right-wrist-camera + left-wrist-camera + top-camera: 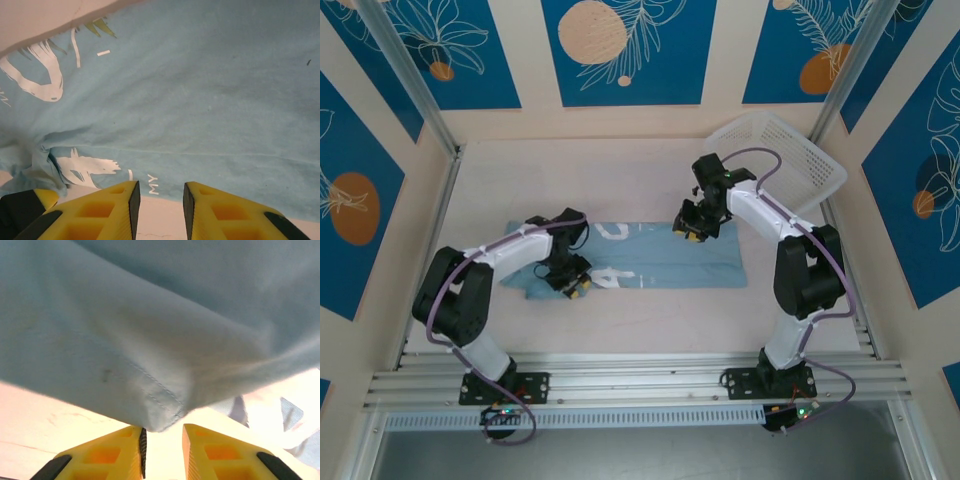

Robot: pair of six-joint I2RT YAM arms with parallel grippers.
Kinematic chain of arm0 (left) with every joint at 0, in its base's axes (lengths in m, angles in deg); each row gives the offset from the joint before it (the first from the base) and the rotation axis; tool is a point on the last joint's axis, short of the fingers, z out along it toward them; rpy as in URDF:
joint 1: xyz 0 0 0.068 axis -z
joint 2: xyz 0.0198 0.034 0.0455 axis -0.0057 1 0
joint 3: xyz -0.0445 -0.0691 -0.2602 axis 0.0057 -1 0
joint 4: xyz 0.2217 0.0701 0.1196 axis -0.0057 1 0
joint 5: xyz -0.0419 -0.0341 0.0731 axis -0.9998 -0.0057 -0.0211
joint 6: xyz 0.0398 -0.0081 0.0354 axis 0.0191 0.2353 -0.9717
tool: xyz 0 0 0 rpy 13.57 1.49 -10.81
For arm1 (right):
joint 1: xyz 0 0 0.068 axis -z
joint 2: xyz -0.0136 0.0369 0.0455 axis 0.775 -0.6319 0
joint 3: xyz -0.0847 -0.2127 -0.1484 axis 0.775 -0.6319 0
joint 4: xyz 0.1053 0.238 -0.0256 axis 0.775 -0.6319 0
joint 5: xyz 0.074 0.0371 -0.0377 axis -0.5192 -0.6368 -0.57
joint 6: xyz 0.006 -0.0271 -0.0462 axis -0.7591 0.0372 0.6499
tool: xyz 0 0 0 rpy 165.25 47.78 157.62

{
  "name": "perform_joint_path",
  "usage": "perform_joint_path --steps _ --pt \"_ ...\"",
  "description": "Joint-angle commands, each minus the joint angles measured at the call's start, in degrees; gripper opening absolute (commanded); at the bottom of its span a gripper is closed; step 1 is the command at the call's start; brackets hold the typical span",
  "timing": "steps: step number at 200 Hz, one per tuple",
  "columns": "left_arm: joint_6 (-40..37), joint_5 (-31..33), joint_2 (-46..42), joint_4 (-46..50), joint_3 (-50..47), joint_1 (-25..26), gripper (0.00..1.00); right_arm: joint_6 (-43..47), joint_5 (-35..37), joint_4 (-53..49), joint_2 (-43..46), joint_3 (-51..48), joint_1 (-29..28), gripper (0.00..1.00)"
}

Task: Fold and stack the t-shirts

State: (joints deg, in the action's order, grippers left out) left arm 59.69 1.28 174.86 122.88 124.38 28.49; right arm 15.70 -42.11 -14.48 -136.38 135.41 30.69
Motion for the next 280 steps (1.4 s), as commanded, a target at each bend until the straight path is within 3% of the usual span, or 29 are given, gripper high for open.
perform_joint_path --steps 1,16,47,81,119,189,211,227,250,280 --pt "5.49 -5.26 -1.37 -1.91 0.79 0.84 0.24 -0.04 -1.36 0.05 2.67 -0.93 0.26 0.31" --pt "5.04 -4.47 -3.44 0.39 2.14 -0.09 0.21 0.05 -1.25 0.14 2.69 -0.87 0.26 0.31" --pt "-1.95 4.6 -6.58 7.45 5.94 -6.32 0.22 -0.13 -2.15 1.04 2.51 -0.77 -0.02 0.31" --pt "-8.72 4.59 -3.33 0.12 4.66 -12.28 0.2 0.09 -6.24 4.17 2.96 -0.76 -2.47 0.31" --pt "-10.1 2.45 1.07 -3.2 0.56 -11.34 0.14 -1.09 -9.61 7.18 4.5 -2.5 -5.13 0.31" --pt "-6.67 1.79 -6.88 -4.4 -12.17 -7.24 0.14 -1.71 -8.81 6.48 3.94 -2.37 -5.61 0.31" --pt "-7.36 4.53 -10.11 -2.35 -11.74 -7.38 0.23 -1.6 -9.1 6.91 3.4 -2.38 -5.82 0.31" --pt "-9.48 9.07 -12.59 1.05 -9.49 -8.08 0.39 -1.02 -10.41 8.32 3.84 -2.75 -6.22 0.31" --pt "-16.26 13.03 -15.44 2.8 -7.66 -14.18 0.42 0.45 -15.17 13.94 5.65 -4.74 -7.27 0.34" --pt "-31.97 12.89 -15.72 -3.85 -7.96 -23.23 0.31 -0.15 -21.15 19.25 6.19 -6.94 -7.95 0.35"
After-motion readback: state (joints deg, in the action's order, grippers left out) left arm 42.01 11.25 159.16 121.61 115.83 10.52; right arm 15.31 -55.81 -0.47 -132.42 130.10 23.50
